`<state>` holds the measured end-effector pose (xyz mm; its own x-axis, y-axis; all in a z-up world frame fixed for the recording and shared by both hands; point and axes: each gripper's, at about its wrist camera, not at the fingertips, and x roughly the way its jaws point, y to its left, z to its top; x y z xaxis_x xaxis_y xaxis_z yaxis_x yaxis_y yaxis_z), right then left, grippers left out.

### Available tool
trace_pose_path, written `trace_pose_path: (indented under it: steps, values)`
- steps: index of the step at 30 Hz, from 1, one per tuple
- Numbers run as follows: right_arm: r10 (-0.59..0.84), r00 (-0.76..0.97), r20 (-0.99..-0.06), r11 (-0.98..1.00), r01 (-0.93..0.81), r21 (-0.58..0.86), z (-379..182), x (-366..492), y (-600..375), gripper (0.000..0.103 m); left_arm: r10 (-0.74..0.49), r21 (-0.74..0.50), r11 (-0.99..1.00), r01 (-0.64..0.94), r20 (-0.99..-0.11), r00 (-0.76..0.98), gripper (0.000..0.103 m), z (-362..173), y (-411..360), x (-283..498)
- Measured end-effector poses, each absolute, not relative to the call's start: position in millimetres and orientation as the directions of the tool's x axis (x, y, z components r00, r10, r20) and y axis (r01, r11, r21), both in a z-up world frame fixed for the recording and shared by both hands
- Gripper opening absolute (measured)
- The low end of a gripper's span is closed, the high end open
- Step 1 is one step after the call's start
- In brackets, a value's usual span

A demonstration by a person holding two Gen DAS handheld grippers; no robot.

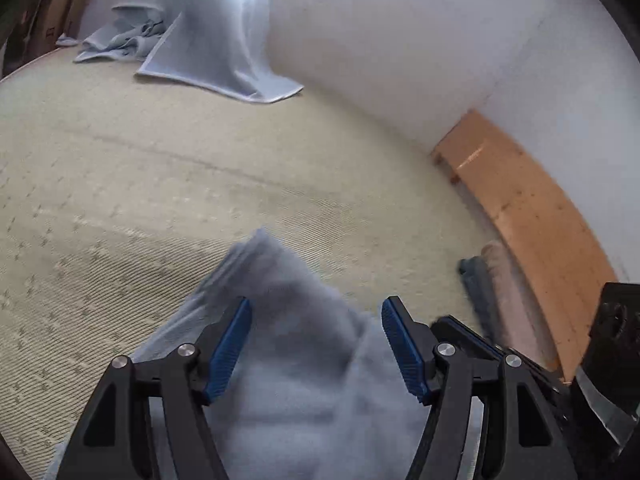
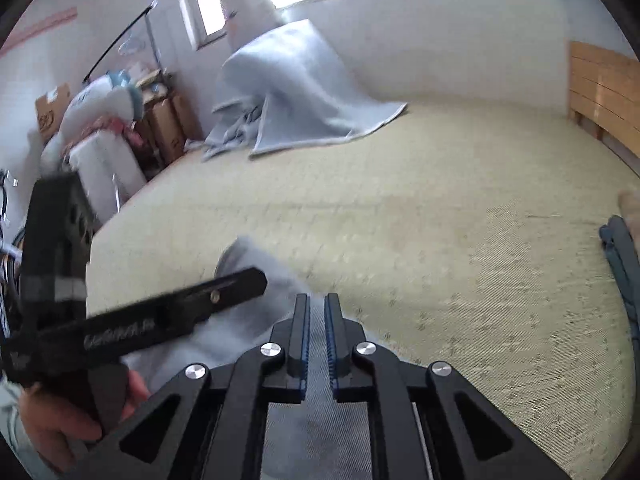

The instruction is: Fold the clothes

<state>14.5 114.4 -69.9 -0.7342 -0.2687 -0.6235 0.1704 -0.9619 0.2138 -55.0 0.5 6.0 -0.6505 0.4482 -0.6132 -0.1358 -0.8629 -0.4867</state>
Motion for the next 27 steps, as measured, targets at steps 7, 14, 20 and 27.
trace_pose_path:
  steps: [7, 14, 20, 27]
  values:
    - [-0.204, -0.688, -0.696, -0.977, 0.093, 0.193, -105, 4, 118, 0.008, 0.350, -0.350, -0.928, -0.130, -0.693, -0.630, 0.071, -15, 16, -60]
    - [-0.164, -0.681, -0.713, -0.986, 0.107, 0.125, -138, 4, 110, 0.006, 0.320, -0.291, -0.944, -0.154, -0.696, -0.643, 0.071, -30, 24, -58]
    - [-0.166, -0.688, -0.707, -0.986, 0.112, 0.122, -149, 1, 111, 0.006, 0.315, -0.257, -0.948, -0.185, -0.694, -0.647, 0.080, -34, 32, -57]
    - [-0.185, -0.692, -0.698, -0.982, 0.100, 0.161, -142, 9, 123, 0.005, 0.296, -0.224, -0.955, -0.193, -0.705, -0.645, 0.082, -32, 35, -57]
